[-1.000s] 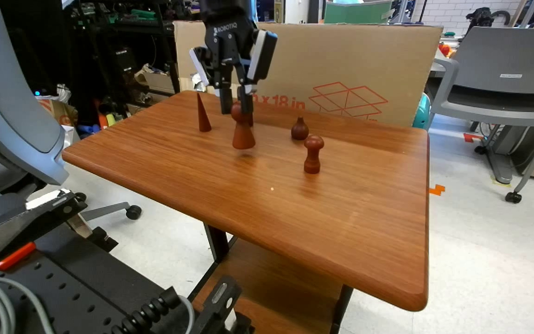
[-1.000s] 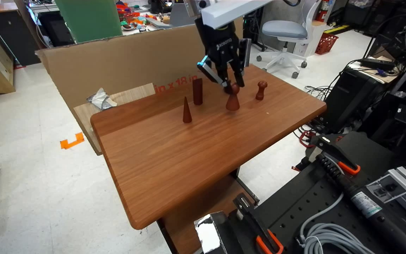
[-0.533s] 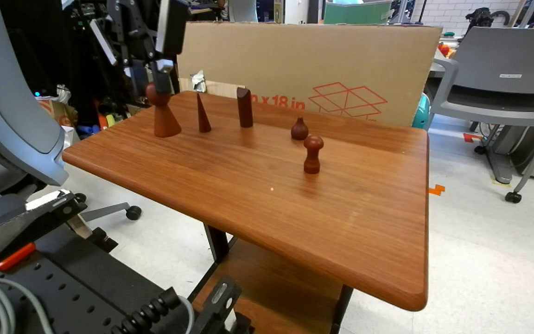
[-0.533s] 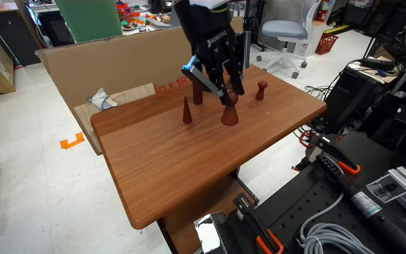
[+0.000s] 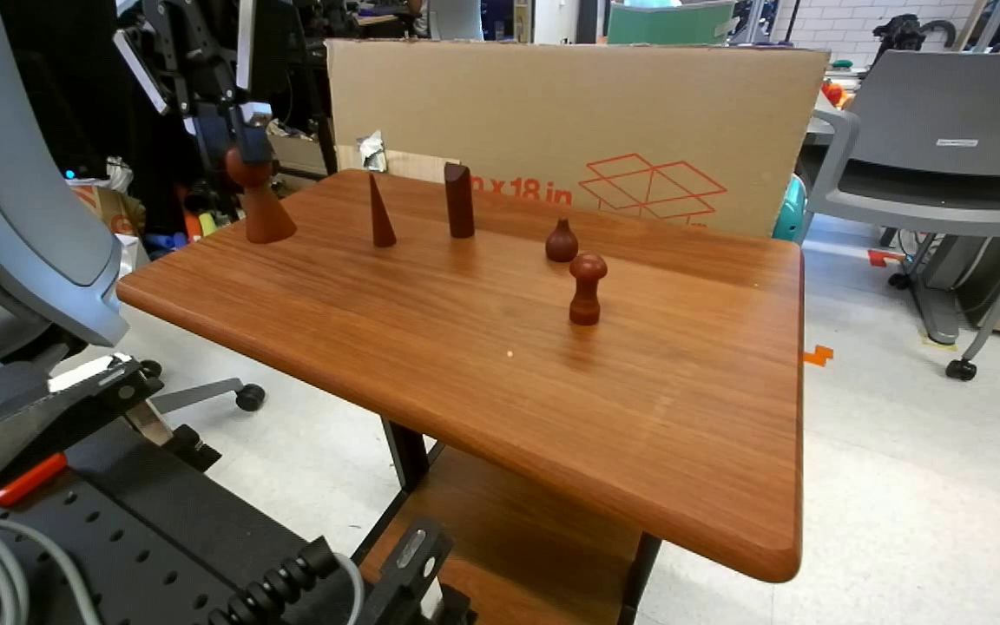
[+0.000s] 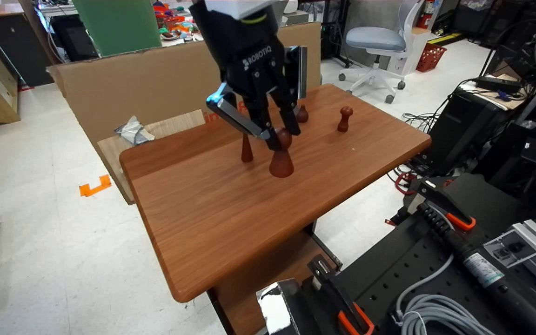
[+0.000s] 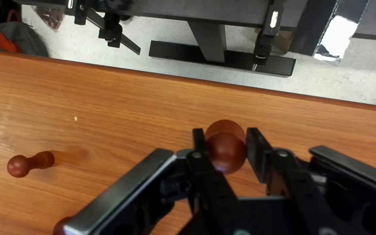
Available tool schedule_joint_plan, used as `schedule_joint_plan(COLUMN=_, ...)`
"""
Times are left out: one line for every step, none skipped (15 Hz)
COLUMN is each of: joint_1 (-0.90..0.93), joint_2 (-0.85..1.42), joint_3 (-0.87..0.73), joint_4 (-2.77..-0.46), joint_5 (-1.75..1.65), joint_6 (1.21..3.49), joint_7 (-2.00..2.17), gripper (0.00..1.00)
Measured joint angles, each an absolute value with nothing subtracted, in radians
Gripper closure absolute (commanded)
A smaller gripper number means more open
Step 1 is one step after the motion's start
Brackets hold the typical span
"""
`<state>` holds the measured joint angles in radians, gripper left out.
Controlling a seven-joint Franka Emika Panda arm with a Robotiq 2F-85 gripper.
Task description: Move one brown piece to the left
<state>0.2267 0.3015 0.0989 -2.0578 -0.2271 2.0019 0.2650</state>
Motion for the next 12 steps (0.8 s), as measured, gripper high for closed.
schedule_joint_plan(joint_1=0.226, joint_2=0.308, joint_3=0.099, joint_4=-2.057, joint_5=-0.227, joint_6=2.01, joint_7=0.265, gripper=0.9)
schedule_joint_plan(joint_1=0.225, joint_2=0.317, joint_3=0.098, joint_4=-2.057, joint_5=-0.227, joint_6=2.025, joint_7=0.265, gripper=0.9)
schedule_joint_plan(joint_1=0.225, joint_2=0.327, joint_3=0.097, joint_4=-2.057, joint_5=-0.227, joint_6=2.04, joint_7=0.265, gripper=0.9)
schedule_joint_plan(joint_1=0.224, joint_2=0.34, joint_3=0.094, joint_4=-2.055, joint_5=-0.227, joint_6=2.055, joint_7=0.265, gripper=0.9)
schedule_joint_plan(joint_1=0.224, joint_2=0.354, joint_3=0.091, joint_4=-2.054, joint_5=-0.227, joint_6=2.071, joint_7=0.266, gripper=0.9)
schedule_joint_plan(joint_1=0.224, joint_2=0.368, joint_3=0.087, joint_4=-2.051, joint_5=-0.228, joint_6=2.084, joint_7=0.266, gripper=0.9)
schedule_joint_plan(joint_1=0.224, joint_2=0.383, joint_3=0.084, joint_4=-2.047, joint_5=-0.228, joint_6=2.096, joint_7=0.267, gripper=0.9)
schedule_joint_plan(joint_1=0.224, joint_2=0.395, joint_3=0.08, joint_4=-2.044, joint_5=-0.228, joint_6=2.106, joint_7=0.268, gripper=0.9)
schedule_joint_plan(joint_1=0.224, joint_2=0.407, joint_3=0.077, joint_4=-2.04, joint_5=-0.228, joint_6=2.11, joint_7=0.268, gripper=0.9)
schedule_joint_plan(joint_1=0.224, joint_2=0.418, joint_3=0.075, joint_4=-2.035, joint_5=-0.228, joint_6=2.114, joint_7=0.268, gripper=0.9)
schedule_joint_plan(joint_1=0.225, joint_2=0.426, joint_3=0.073, joint_4=-2.033, joint_5=-0.228, joint_6=2.118, joint_7=0.268, gripper=0.9)
schedule_joint_plan(joint_1=0.225, joint_2=0.432, joint_3=0.072, joint_4=-2.031, joint_5=-0.228, joint_6=2.12, joint_7=0.268, gripper=0.9)
